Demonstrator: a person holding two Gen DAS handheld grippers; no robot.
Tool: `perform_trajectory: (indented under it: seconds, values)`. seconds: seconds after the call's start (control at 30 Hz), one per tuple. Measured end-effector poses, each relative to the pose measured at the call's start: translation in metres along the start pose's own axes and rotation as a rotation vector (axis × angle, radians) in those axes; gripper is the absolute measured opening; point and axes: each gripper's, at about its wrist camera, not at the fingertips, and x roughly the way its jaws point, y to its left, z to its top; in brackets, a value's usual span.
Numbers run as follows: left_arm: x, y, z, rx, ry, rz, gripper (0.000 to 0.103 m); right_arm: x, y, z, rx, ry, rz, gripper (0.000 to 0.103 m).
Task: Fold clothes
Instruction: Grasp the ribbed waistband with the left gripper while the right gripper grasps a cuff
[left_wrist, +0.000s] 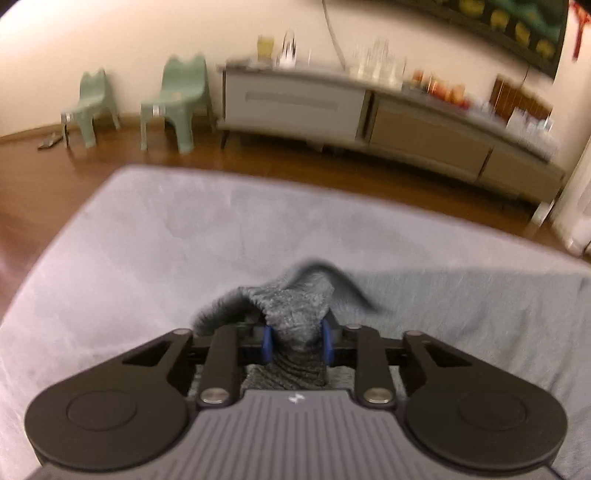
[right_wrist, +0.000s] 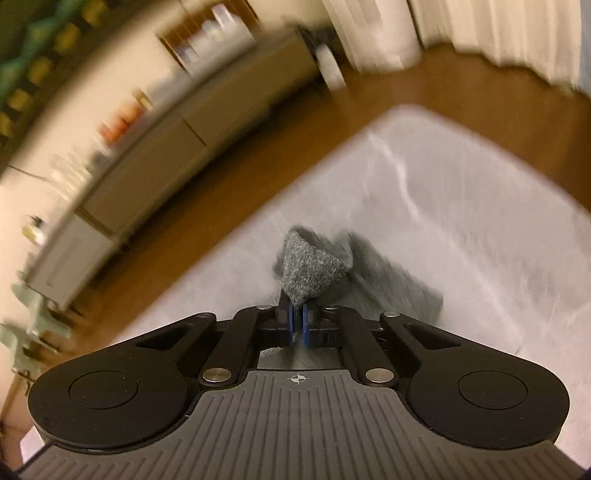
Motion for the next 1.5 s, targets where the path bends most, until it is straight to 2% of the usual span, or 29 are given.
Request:
perform_trajectory:
  seconds: [0.1,0.13,0.2,0.27,0.33,0.37,0.43,0.5,0.6,0.67,0.73,0.8,0.83,0.87,0.93,1.03,1.1,1.2,1.33,1.4,1.5]
  values:
    - [-0.065,0.021,-0.008,-0.069,-0.099,-0.112,0.021,-0.041,0.001,0.002,-0.019,-0.089,0.079,0.002]
    - [-0.089,0.028,-0.016,-0.080,-0.126,-0.141,0.021,-0.067,-0.006,-0.007,-0.039,-0.107,0.088,0.002]
    - [-0.130,0.047,-0.040,-0.112,-0.143,-0.188,0.021,-0.116,-0.034,-0.031,-0.071,-0.115,0.052,0.002]
    - [-0.152,0.065,-0.071,-0.168,-0.096,-0.199,0.025,-0.159,-0.069,-0.057,-0.086,-0.109,-0.020,0.002]
    - [-0.154,0.079,-0.104,-0.222,0.010,-0.236,0.027,-0.173,-0.114,-0.086,-0.041,-0.044,-0.123,0.002]
    - [-0.155,0.084,-0.117,-0.250,0.033,-0.241,0.028,-0.175,-0.133,-0.099,-0.002,-0.013,-0.149,0.002]
    - [-0.155,0.090,-0.141,-0.298,0.078,-0.249,0.028,-0.179,-0.170,-0.126,0.078,0.048,-0.196,0.002]
    - [-0.149,0.087,-0.151,-0.302,0.100,-0.234,0.028,-0.181,-0.187,-0.146,0.134,0.076,-0.192,0.002]
    - [-0.142,0.089,-0.144,-0.318,0.107,-0.220,0.026,-0.187,-0.183,-0.149,0.151,0.069,-0.181,0.002]
    - [-0.151,0.094,-0.130,-0.349,0.059,-0.229,0.025,-0.191,-0.177,-0.142,0.151,0.057,-0.170,0.002]
    - [-0.170,0.099,-0.124,-0.377,0.004,-0.264,0.025,-0.214,-0.169,-0.134,0.168,0.008,-0.109,0.002]
    - [-0.195,0.107,-0.121,-0.357,-0.042,-0.278,0.025,-0.246,-0.162,-0.129,0.161,-0.043,-0.051,0.002]
    - [-0.202,0.112,-0.124,-0.348,-0.044,-0.271,0.025,-0.253,-0.163,-0.134,0.136,-0.034,-0.055,0.002]
    - [-0.205,0.116,-0.128,-0.341,-0.039,-0.262,0.025,-0.258,-0.166,-0.139,0.110,-0.022,-0.062,0.002]
    - [-0.193,0.122,-0.138,-0.334,0.026,-0.247,0.025,-0.268,-0.171,-0.150,0.058,0.002,-0.076,0.002]
    - [-0.167,0.128,-0.152,-0.332,0.112,-0.205,0.025,-0.243,-0.191,-0.173,0.050,0.143,-0.126,0.002]
    - [-0.160,0.128,-0.157,-0.328,0.131,-0.195,0.025,-0.232,-0.195,-0.184,0.040,0.179,-0.153,0.002]
    - [-0.166,0.127,-0.157,-0.310,0.115,-0.195,0.025,-0.234,-0.192,-0.188,0.004,0.181,-0.164,0.002]
    - [-0.187,0.126,-0.159,-0.282,0.073,-0.230,0.025,-0.269,-0.186,-0.182,-0.020,0.095,-0.125,0.002]
    - [-0.185,0.125,-0.166,-0.258,0.088,-0.236,0.025,-0.274,-0.187,-0.183,-0.041,0.090,-0.142,0.002]
    - [-0.173,0.121,-0.178,-0.231,0.150,-0.221,0.025,-0.250,-0.205,-0.188,-0.013,0.162,-0.206,0.002]
